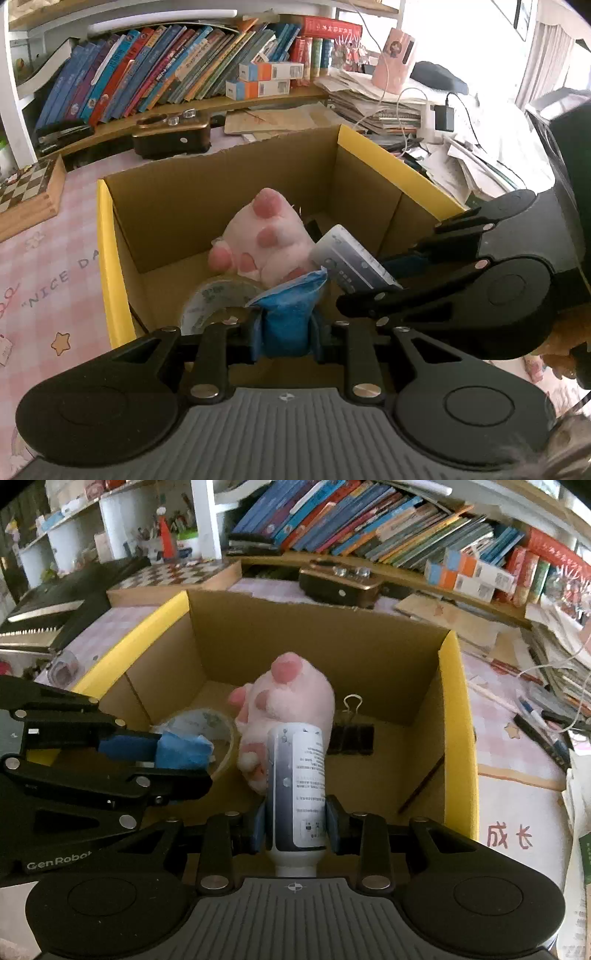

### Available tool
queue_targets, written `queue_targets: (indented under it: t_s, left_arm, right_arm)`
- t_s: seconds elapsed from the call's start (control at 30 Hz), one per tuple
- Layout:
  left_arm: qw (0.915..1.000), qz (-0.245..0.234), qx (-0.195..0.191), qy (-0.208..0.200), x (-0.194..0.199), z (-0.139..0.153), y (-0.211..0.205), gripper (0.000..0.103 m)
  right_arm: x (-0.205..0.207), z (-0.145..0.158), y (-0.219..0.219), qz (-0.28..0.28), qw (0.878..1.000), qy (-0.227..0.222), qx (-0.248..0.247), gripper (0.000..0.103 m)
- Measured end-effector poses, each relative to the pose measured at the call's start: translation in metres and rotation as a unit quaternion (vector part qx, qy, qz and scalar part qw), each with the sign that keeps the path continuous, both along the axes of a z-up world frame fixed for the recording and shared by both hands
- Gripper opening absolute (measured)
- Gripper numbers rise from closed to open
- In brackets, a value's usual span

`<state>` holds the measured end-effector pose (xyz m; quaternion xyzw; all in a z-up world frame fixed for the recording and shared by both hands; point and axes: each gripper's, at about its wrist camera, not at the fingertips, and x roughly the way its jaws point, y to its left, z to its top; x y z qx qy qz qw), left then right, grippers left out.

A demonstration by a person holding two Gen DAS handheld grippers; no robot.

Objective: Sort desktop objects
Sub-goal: 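Lower the blue bag with the left tool while the right tool lowers the bottle into the box, then open both tools to release the bag and bottle, then lift out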

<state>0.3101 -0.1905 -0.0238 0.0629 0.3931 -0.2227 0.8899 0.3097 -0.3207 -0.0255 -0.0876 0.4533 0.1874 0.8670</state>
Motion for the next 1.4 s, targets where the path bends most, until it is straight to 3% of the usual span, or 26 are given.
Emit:
queue_targets:
  t_s: [0.2,0.3,0.4,0.43,0.53,0.57,0.8,1.0,1.4]
  left_arm:
    - [1.0000,0.004,0.003,-0.008,-0.001,0.001,0.001,0.025]
    - [0.9995,0.017,-0.007,-0.026,-0.008,0.008,0.004,0.034]
    - [0.9984,0.030,-0.016,-0.045,-0.015,0.018,0.008,0.051]
    - [0.9977,0.036,-0.020,-0.053,-0.018,0.022,0.010,0.061]
    - [0.9956,0.047,-0.036,-0.073,-0.027,0.034,0.016,0.076]
    - [0.9949,0.051,-0.040,-0.078,-0.030,0.038,0.018,0.081]
    - [0.9868,0.086,-0.060,-0.123,-0.063,0.060,0.028,0.087]
    - [0.9789,0.131,-0.077,-0.137,-0.090,0.067,0.047,0.091]
    - [0.9694,0.186,-0.083,-0.137,-0.128,0.062,0.081,0.091]
  right_arm:
    - [0.002,-0.002,0.001,0.001,1.000,0.008,0.001,0.033]
    - [-0.001,0.001,0.000,-0.005,1.000,-0.004,0.004,0.034]
    - [-0.007,0.010,-0.005,-0.013,1.000,-0.023,0.016,0.035]
    - [-0.009,0.014,-0.007,-0.017,0.999,-0.031,0.021,0.035]
    - [-0.020,0.027,-0.014,-0.030,0.997,-0.057,0.038,0.043]
    - [-0.023,0.031,-0.014,-0.037,0.996,-0.066,0.040,0.050]
    - [-0.050,0.054,-0.025,-0.081,0.987,-0.124,0.066,0.054]
    - [-0.073,0.064,-0.031,-0.116,0.977,-0.162,0.074,0.055]
    - [-0.111,0.052,-0.035,-0.189,0.967,-0.154,0.076,0.056]
